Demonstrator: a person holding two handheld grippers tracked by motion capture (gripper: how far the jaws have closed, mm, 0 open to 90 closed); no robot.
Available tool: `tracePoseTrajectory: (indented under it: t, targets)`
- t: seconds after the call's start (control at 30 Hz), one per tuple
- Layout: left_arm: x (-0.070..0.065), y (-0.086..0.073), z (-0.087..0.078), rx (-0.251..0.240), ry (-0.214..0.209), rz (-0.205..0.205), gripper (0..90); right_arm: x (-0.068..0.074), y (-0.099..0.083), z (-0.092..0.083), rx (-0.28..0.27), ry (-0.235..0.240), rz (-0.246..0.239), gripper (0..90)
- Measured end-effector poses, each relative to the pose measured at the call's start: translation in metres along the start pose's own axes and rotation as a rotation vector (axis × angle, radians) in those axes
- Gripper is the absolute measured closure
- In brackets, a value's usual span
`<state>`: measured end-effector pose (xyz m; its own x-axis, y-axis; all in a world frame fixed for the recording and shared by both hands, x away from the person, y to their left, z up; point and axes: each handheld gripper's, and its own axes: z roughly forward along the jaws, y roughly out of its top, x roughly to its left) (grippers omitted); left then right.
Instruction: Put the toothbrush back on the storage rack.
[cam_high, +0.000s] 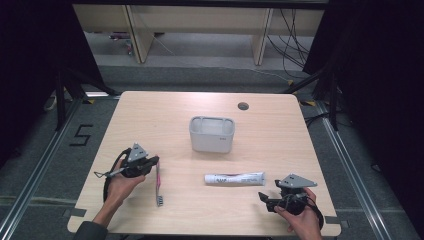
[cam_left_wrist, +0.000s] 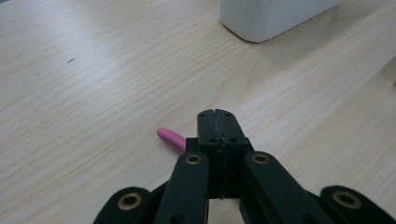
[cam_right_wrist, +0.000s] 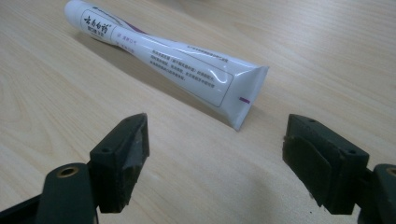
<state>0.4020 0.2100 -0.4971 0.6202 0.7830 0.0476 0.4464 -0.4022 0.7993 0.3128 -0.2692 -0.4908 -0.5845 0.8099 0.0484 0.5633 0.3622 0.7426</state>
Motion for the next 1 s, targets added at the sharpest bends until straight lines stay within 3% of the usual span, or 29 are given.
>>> tracePoseTrajectory:
  t: [0.1, 0.27, 0.5, 0.53, 0.63, 0.8, 0.87, 0.97, 1.0]
  targets:
    - [0.000, 0.002, 0.004, 0.018, -0.005, 0.012, 89.8, 0.000, 0.000, 0.000, 0.002, 0.005, 0.002, 23.8]
    - [0.005, 0.003, 0.018, 0.027, -0.006, -0.005, 89.8, 0.000, 0.000, 0.001, 0.006, 0.022, -0.001, 23.9]
    - [0.011, 0.003, 0.024, 0.070, 0.004, -0.012, 89.8, 0.000, -0.001, 0.001, 0.003, 0.004, -0.004, 24.1]
    - [0.013, 0.002, 0.024, 0.081, -0.001, -0.007, 89.8, 0.002, -0.001, 0.001, 0.009, 0.012, 0.026, 24.1]
    - [0.015, 0.001, 0.024, 0.074, -0.004, -0.017, 89.8, -0.001, -0.001, 0.002, 0.007, 0.031, 0.003, 24.3]
    - [0.020, -0.003, 0.019, 0.092, -0.008, -0.018, 89.8, -0.001, -0.001, 0.002, 0.009, 0.034, 0.009, 24.3]
    - [0.024, -0.008, 0.014, 0.113, -0.006, -0.013, 89.8, 0.000, -0.001, 0.000, 0.006, 0.005, 0.005, 24.4]
    - [0.027, -0.012, 0.011, 0.109, -0.001, -0.031, 89.8, 0.000, -0.001, 0.000, 0.009, 0.004, 0.003, 24.4]
    - [0.030, -0.017, 0.006, 0.128, 0.004, -0.026, 89.7, 0.002, -0.001, 0.001, 0.007, 0.017, 0.030, 24.5]
